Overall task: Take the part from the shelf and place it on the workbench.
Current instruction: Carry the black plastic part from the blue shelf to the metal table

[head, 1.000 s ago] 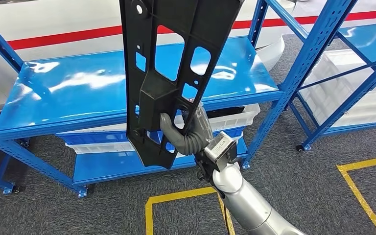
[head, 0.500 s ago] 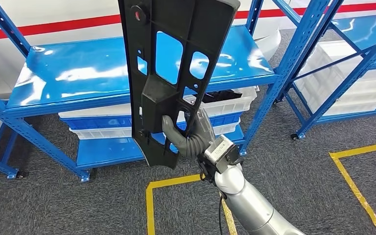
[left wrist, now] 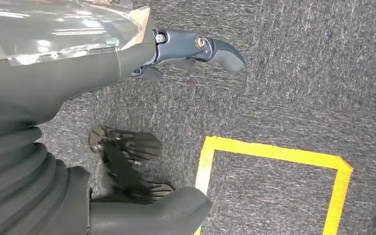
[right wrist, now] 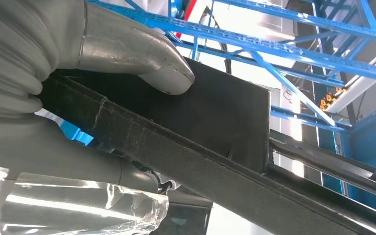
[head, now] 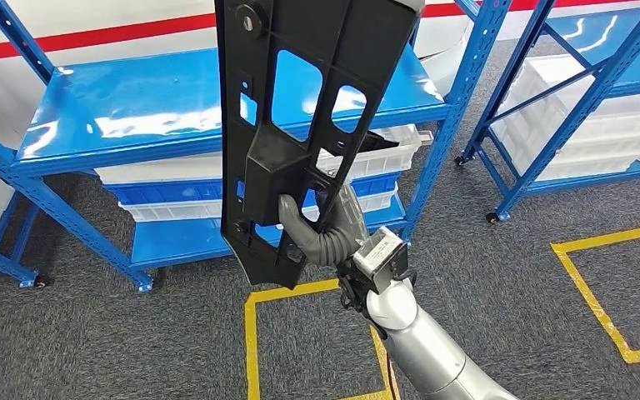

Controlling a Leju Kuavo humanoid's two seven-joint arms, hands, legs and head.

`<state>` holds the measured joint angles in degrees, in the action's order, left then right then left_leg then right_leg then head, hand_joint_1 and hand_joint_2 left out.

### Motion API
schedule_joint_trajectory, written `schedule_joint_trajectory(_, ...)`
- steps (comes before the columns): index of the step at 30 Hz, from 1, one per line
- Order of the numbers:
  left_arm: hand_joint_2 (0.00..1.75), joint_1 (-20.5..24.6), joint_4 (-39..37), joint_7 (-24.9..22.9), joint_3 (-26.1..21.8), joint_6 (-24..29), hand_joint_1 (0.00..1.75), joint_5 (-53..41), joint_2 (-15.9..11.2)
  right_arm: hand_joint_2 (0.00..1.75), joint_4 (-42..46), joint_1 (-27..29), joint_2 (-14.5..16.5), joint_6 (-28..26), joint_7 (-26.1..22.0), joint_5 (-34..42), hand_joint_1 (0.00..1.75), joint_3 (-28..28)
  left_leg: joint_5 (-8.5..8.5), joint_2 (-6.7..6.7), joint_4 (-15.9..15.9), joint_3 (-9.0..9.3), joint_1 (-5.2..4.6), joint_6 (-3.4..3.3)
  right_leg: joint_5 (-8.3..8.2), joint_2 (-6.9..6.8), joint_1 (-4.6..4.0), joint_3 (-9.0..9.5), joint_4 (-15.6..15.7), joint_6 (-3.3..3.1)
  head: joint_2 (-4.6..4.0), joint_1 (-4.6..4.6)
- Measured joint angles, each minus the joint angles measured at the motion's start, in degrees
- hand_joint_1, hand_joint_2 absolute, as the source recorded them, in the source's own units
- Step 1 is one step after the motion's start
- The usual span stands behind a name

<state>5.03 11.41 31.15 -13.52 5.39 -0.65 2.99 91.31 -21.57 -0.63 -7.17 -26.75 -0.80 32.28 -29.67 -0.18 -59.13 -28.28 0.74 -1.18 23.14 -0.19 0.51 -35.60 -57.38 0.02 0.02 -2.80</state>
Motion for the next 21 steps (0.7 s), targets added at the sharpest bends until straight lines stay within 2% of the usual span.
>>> schedule_joint_trajectory(1, 1.75, 0.06, 0.02, -0.01, -0.01, 0.00, 0.00, -0.01, -0.05, 1.75, 0.02, -0.05, 0.10, -0.01, -0.12, 0.07, 1.75, -0.02, -0.55, -0.09, 2.13, 1.25, -0.26, -0.31, -0.53, -0.06, 0.07, -0.13, 0.09, 0.40, 0.00, 0.01)
schedule_joint_trajectory(3, 1.75, 0.12, 0.02, -0.05, -0.04, -0.01, 0.00, -0.02, -0.13, 1.75, 0.04, -0.04, 0.32, -0.02, -0.46, 0.23, 1.75, -0.09, 0.37, 0.11, 3.03, 0.92, -0.56, -0.86, -1.21, -0.13, 0.22, -0.44, 0.18, 1.16, 0.00, -0.02)
schedule_joint_trajectory(4, 1.75, 0.15, 0.01, -0.07, -0.05, -0.01, 0.00, -0.01, -0.14, 1.75, 0.05, 0.02, 0.40, -0.02, -0.63, 0.26, 1.75, -0.13, 1.10, 0.27, 3.39, 0.59, -0.54, -1.22, -0.88, -0.07, 0.22, -0.82, -0.11, 1.32, 0.00, -0.02)
schedule_joint_trajectory(5, 1.75, 0.20, 0.01, -0.08, -0.05, 0.00, 0.00, -0.01, -0.13, 1.75, 0.09, 0.07, 0.42, -0.02, -0.77, 0.20, 1.75, -0.19, 1.96, 0.45, 3.73, 0.05, -0.45, -1.59, 0.35, -0.02, 0.14, -1.42, -1.07, 1.24, 0.00, -0.08)
schedule_joint_trajectory(6, 1.75, 0.25, 0.01, -0.10, -0.06, 0.01, 0.00, -0.01, -0.10, 1.75, 0.13, 0.18, 0.42, -0.02, -0.92, 0.09, 1.75, -0.25, 2.90, 0.62, 4.03, -0.69, -0.35, -1.89, 2.62, 0.04, 0.10, -2.32, -3.17, 0.96, 0.00, -0.10)
schedule_joint_trajectory(8, 1.75, 0.25, 0.02, -0.13, -0.08, 0.06, 0.00, -0.01, -0.06, 1.75, 0.19, 0.49, 0.40, -0.01, -1.11, -0.10, 1.75, -0.29, 4.39, 0.70, 3.98, -2.58, -0.38, -2.14, 7.71, 0.05, 0.18, -4.25, -10.14, 0.52, 0.00, -0.11)
schedule_joint_trajectory(9, 1.75, 0.22, 0.01, -0.15, -0.10, 0.08, 0.00, -0.01, -0.04, 1.75, 0.19, 0.72, 0.38, -0.01, -1.20, -0.14, 1.75, -0.30, 5.23, 0.76, 3.91, -3.67, -0.39, -2.12, 9.24, 0.04, 0.24, -4.87, -13.84, 0.74, 0.00, -0.09)
schedule_joint_trajectory(10, 1.75, 0.19, 0.01, -0.15, -0.11, 0.09, 0.00, -0.01, 0.01, 1.75, 0.18, 0.91, 0.35, 0.03, -1.29, -0.16, 1.75, -0.30, 6.03, 0.83, 3.80, -4.79, -0.39, -2.04, 9.40, 0.04, 0.31, -4.83, -16.31, 1.30, 0.00, -0.10)
schedule_joint_trajectory(11, 1.75, 0.18, 0.00, -0.15, -0.13, 0.10, 0.00, -0.01, 0.07, 1.75, 0.19, 1.05, 0.34, 0.11, -1.40, -0.21, 1.75, -0.31, 6.79, 0.89, 3.64, -5.94, -0.36, -1.89, 8.48, 0.04, 0.37, -3.96, -17.05, 2.07, 0.00, -0.10)
schedule_joint_trajectory(12, 1.75, 0.17, 0.00, -0.15, -0.16, 0.12, 0.00, -0.01, 0.14, 1.75, 0.20, 1.12, 0.35, 0.29, -1.54, -0.29, 1.75, -0.33, 7.47, 0.94, 3.37, -7.05, -0.31, -1.67, 7.08, 0.03, 0.48, -1.97, -15.44, 2.77, 0.00, -0.09)
schedule_joint_trajectory(13, 1.75, 0.17, 0.01, -0.15, -0.21, 0.16, 0.00, -0.01, 0.19, 1.75, 0.23, 1.14, 0.42, 0.56, -1.69, -0.45, 1.75, -0.36, 8.06, 0.96, 2.95, -8.10, -0.27, -1.37, 6.16, 0.02, 0.64, 0.92, -12.12, 3.22, 0.00, -0.10)
schedule_joint_trajectory(14, 1.75, 0.16, 0.01, -0.15, -0.29, 0.23, 0.00, -0.02, 0.21, 1.75, 0.31, 1.13, 0.55, 0.84, -1.80, -0.68, 1.75, -0.39, 8.53, 0.95, 2.41, -9.09, -0.32, -1.04, 6.22, 0.04, 0.65, 4.32, -7.68, 3.32, 0.00, -0.11)
schedule_joint_trajectory(15, 1.75, 0.15, 0.02, -0.14, -0.39, 0.34, 0.00, -0.04, 0.23, 1.75, 0.42, 1.15, 0.69, 1.11, -1.90, -0.91, 1.75, -0.45, 9.03, 0.94, 1.92, -9.83, -0.39, -0.70, 6.92, 0.10, 0.58, 6.89, -3.71, 3.01, 0.00, -0.07)
schedule_joint_trajectory(16, 1.75, 0.13, 0.02, -0.13, -0.50, 0.46, 0.00, -0.08, 0.22, 1.75, 0.52, 1.18, 0.83, 1.32, -1.95, -1.11, 1.75, -0.50, 9.53, 0.93, 1.57, -10.30, -0.49, -0.43, 7.82, 0.17, 0.55, 8.39, -1.00, 2.56, 0.00, -0.05)
schedule_joint_trajectory(17, 1.75, 0.08, 0.02, -0.10, -0.62, 0.57, 0.00, -0.13, 0.20, 1.75, 0.61, 1.24, 0.92, 1.49, -2.00, -1.27, 1.75, -0.57, 10.07, 0.90, 1.45, -10.64, -0.54, -0.27, 8.36, 0.22, 0.42, 8.84, 0.29, 2.08, 0.00, -0.01)
schedule_joint_trajectory(19, 1.75, -0.10, 0.01, 0.05, -0.83, 0.74, 0.00, -0.32, 0.18, 1.75, 0.64, 1.52, 0.96, 1.70, -2.26, -1.63, 1.75, -0.73, 10.50, 0.87, 1.28, -11.16, -0.25, 0.00, 7.88, 0.16, 0.74, 7.89, 0.27, 1.07, 0.00, 0.05)
schedule_joint_trajectory(20, 1.75, -0.22, 0.01, 0.18, -0.89, 0.84, 0.00, -0.44, 0.19, 1.75, 0.64, 1.68, 0.96, 1.73, -2.51, -1.97, 1.75, -0.80, 9.33, 0.82, 0.44, -11.65, -0.08, 0.21, 7.41, 0.08, 0.82, 7.44, 0.18, 0.49, 0.00, 0.08)
schedule_joint_trajectory(21, 1.75, -0.30, 0.00, 0.31, -0.92, 0.95, 0.00, -0.59, 0.21, 1.75, 0.67, 1.83, 0.98, 1.71, -2.81, -2.37, 1.75, -0.85, 7.10, 0.77, -1.48, -12.40, 0.08, 0.51, 6.85, 0.01, 0.92, 6.97, 0.20, -0.07, 0.00, 0.09)
